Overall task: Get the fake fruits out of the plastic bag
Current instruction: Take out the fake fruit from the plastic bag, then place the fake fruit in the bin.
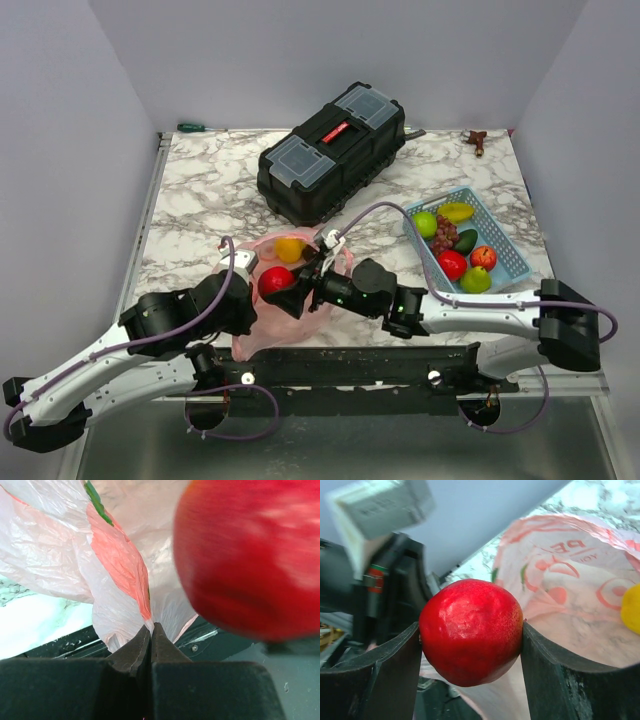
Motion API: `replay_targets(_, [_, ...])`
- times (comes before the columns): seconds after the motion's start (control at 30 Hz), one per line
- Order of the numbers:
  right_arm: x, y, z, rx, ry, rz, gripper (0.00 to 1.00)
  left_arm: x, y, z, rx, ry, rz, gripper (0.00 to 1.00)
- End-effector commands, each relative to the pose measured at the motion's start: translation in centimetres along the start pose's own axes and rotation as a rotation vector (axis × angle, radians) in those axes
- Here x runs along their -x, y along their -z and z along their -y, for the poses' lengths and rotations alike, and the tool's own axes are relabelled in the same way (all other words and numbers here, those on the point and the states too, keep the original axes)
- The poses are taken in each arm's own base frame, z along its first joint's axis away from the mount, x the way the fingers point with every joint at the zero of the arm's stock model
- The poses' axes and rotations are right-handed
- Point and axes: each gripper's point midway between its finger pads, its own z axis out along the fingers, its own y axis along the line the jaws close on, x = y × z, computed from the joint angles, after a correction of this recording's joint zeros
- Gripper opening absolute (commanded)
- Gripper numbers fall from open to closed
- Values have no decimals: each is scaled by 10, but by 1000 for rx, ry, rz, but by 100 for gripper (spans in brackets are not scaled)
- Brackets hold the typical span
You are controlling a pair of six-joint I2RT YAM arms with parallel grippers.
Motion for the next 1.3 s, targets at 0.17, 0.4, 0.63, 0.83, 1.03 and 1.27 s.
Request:
replay_targets(0.17, [84,53,-59,212,-100,172,1,5,-2,-4,13,2,40,0])
replay_targets(0.4, [149,91,-48,67,-6,275,1,8,5,-5,-18,32,88,0])
replay_targets(0.63, [174,146,64,-620,51,333,1,7,4,-4,-18,32,79,0])
replay_targets(0.83, [159,195,168,-1027,-2,291,1,6,2,-3,-15,20,66,0])
replay_targets(1.03, [126,246,286,-1247,-229,201,1,5,2,-2,-18,14,61,0])
replay_targets(1.27, [93,305,365,-1558,-363,191,1,8,5,-4,-21,24,88,0])
